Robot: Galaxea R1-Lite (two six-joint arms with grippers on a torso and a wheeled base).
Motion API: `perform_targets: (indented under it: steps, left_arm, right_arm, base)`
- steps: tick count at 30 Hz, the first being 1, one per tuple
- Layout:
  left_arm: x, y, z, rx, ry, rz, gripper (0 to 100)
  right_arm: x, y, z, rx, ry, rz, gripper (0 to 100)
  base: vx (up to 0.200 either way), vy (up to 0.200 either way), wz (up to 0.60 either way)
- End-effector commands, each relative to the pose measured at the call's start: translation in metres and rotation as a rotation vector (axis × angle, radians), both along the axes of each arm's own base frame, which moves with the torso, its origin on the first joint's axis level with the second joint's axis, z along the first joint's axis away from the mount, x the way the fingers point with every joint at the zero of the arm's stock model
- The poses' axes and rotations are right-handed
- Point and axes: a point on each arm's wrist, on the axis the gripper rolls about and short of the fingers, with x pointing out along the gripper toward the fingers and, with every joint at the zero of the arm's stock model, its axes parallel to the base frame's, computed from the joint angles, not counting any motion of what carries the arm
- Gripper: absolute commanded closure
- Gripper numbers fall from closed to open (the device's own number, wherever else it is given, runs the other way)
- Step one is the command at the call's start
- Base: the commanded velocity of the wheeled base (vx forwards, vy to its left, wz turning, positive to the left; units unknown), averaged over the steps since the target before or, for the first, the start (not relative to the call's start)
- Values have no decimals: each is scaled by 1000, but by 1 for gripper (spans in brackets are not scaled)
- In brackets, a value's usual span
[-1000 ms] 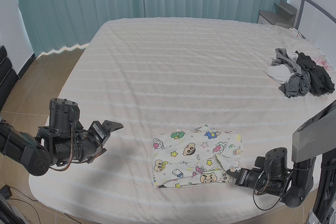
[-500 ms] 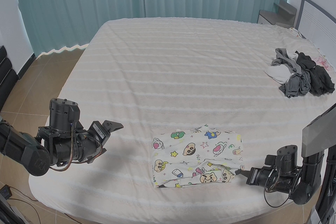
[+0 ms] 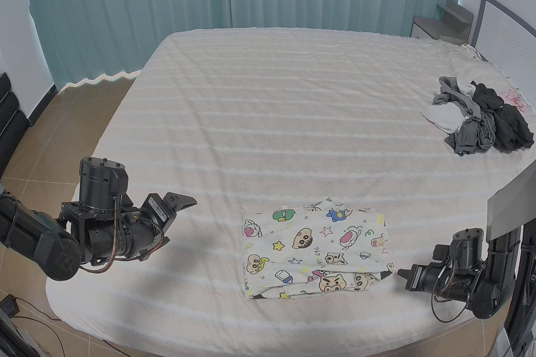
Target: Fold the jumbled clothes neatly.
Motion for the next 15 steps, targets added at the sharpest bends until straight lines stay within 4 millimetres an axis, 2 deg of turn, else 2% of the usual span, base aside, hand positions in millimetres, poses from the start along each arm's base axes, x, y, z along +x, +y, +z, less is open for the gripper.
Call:
perform_targets:
  steps: [1,4,8,9,12,15]
  left_arm:
    - [1,0,-3,2,12,-2,0]
    - [3,-1,-8,13,27,-3,0]
    - [4,-2,-11,14,38,-7,0]
    - [4,-2,-11,15,36,-8,0]
    - [4,-2,-10,14,33,-6,0]
    - [4,-2,-10,13,33,-7,0]
  right_arm:
    - [-4,-1,-1,-5,16,0,100]
    - [-3,-2,5,1,-19,-1,100]
    - [-6,6,30,45,-118,35,100]
    - [-7,8,36,52,-145,44,0]
    - [-9,14,53,86,-227,77,0]
    - [-9,26,58,120,-252,154,0]
  base:
    - [0,0,0]
    - [0,0,0]
    - [0,0,0]
    - [0,0,0]
    - [0,0,0]
    - [0,0,0]
